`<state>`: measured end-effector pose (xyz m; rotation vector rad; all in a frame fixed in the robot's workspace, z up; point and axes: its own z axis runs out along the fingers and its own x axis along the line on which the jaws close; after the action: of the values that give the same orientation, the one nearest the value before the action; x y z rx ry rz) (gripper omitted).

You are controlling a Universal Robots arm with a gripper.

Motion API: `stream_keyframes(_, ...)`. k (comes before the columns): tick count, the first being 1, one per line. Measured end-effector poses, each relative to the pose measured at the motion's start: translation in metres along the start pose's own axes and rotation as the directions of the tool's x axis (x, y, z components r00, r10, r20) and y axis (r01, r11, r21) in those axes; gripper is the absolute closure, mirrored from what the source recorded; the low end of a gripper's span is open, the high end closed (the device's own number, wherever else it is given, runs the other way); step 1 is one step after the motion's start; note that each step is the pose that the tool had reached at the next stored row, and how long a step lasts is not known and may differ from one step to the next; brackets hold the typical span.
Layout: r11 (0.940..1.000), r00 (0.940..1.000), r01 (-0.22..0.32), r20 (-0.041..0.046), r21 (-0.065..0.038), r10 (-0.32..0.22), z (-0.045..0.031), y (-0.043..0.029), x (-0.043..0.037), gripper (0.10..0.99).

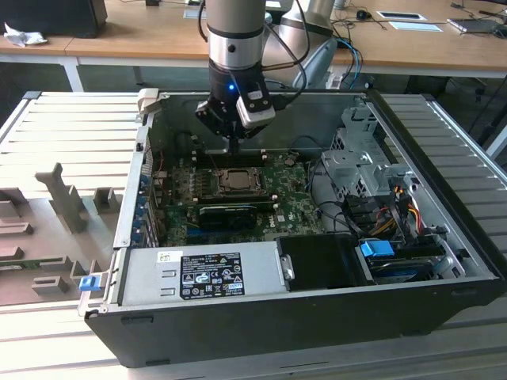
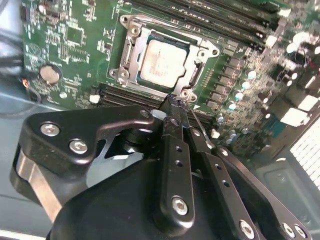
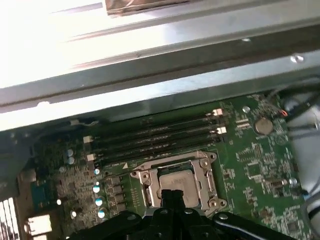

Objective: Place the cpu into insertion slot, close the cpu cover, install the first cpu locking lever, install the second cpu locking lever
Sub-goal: 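Install the first cpu locking lever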

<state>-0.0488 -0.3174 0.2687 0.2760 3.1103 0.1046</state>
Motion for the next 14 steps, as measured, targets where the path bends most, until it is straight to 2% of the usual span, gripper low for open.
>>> stream_keyframes(4,0.9976,0.9976,0.070,-0.0049,-0.001,-0.070,0.0017,-0.0004,0.0013,0.980)
stream_keyframes(14,0.9970,0.9970,0.077,-0.0053,-0.002,-0.077,0.0019,-0.0069,0.0375,0.980)
